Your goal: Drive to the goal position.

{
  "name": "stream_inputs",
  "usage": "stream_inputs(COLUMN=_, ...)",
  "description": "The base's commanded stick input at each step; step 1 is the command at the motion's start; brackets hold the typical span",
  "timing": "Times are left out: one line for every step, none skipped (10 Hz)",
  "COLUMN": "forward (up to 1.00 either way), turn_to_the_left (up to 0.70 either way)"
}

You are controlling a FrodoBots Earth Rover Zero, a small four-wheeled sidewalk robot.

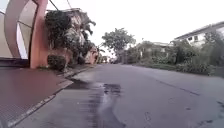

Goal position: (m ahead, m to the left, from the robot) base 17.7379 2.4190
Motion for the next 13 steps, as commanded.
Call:
stream_inputs(forward=0.7, turn_to_the_left=0.0)
stream_inputs(forward=0.7, turn_to_the_left=0.0)
stream_inputs(forward=0.7, turn_to_the_left=0.0)
stream_inputs(forward=0.7, turn_to_the_left=0.0)
stream_inputs(forward=0.7, turn_to_the_left=0.0)
stream_inputs(forward=0.7, turn_to_the_left=0.0)
stream_inputs(forward=0.7, turn_to_the_left=0.0)
stream_inputs(forward=0.7, turn_to_the_left=0.0)
stream_inputs(forward=0.7, turn_to_the_left=0.0)
stream_inputs(forward=0.7, turn_to_the_left=0.0)
stream_inputs(forward=0.7, turn_to_the_left=0.0)
stream_inputs(forward=0.7, turn_to_the_left=0.0)
stream_inputs(forward=0.72, turn_to_the_left=0.0)
